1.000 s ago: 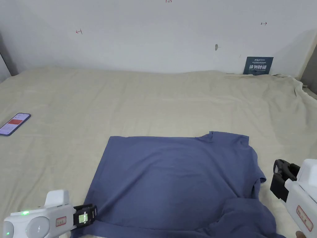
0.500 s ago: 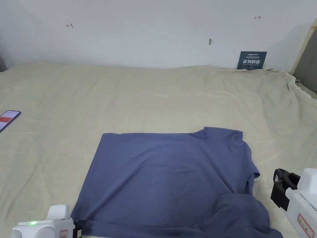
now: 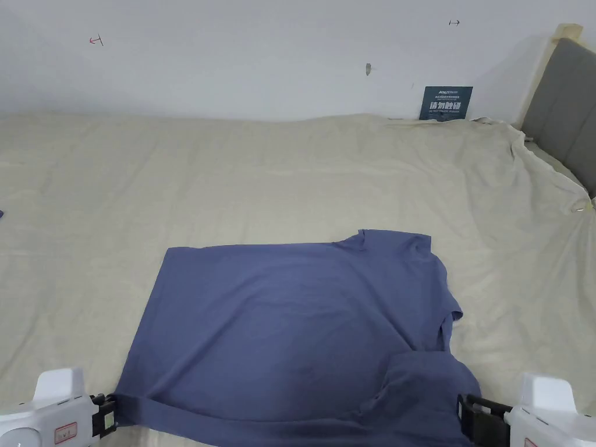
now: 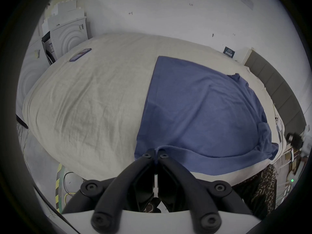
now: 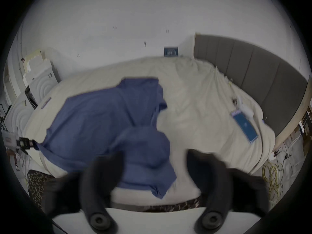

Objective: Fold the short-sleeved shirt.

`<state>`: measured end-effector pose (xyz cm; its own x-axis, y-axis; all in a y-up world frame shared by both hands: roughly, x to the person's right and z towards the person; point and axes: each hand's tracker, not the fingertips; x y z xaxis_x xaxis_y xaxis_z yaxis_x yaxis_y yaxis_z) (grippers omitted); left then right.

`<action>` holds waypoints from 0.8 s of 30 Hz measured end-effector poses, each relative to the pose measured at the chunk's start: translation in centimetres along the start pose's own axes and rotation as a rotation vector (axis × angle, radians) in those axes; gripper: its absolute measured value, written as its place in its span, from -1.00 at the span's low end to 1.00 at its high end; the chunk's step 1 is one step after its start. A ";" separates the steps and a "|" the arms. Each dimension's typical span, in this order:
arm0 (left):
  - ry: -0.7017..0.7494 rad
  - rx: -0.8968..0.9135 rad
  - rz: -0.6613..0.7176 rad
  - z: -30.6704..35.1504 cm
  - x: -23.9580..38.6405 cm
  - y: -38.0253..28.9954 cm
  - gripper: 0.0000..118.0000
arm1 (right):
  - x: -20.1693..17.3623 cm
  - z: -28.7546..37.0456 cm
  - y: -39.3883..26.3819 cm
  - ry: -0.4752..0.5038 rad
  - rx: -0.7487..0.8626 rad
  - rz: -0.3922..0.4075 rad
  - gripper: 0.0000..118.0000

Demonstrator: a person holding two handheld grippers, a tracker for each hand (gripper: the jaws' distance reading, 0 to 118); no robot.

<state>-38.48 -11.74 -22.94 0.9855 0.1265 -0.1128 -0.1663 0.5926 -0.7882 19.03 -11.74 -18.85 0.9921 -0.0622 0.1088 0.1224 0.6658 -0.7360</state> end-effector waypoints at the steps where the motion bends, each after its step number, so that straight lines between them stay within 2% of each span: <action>1: -0.004 0.003 0.006 0.1 -0.1 0.1 -1.00 | 0.1 -0.4 -0.6 0.004 0.001 -0.003 0.67; 5: -0.013 0.010 0.019 0.4 -0.1 0.2 -1.00 | 0.2 -2.1 -2.1 -0.011 -0.067 0.014 0.65; 7: -0.011 0.008 0.016 0.4 -0.1 0.2 -1.00 | -0.1 -2.4 -2.7 -0.015 -0.089 0.020 0.44; 11: -0.013 0.007 0.014 0.4 0.0 0.1 -1.00 | -0.1 -2.9 -3.3 0.000 -0.114 0.034 -0.44; 12: -0.013 0.005 0.014 0.3 0.0 0.1 -1.00 | -0.1 -3.0 -3.4 0.010 -0.122 0.035 -0.80; 13: -0.013 0.004 0.015 0.2 0.0 0.2 -1.00 | -0.1 -3.1 -3.5 0.019 -0.120 0.034 -0.93; 24: -0.027 0.037 0.078 -0.4 -0.8 1.6 -1.00 | -0.7 -0.3 -0.1 0.048 0.002 0.045 -0.95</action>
<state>-39.54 -11.22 -24.36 0.9684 0.1944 -0.1562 -0.2440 0.6094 -0.7544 18.34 -11.97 -19.07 0.9968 -0.0679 0.0430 0.0774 0.6700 -0.7383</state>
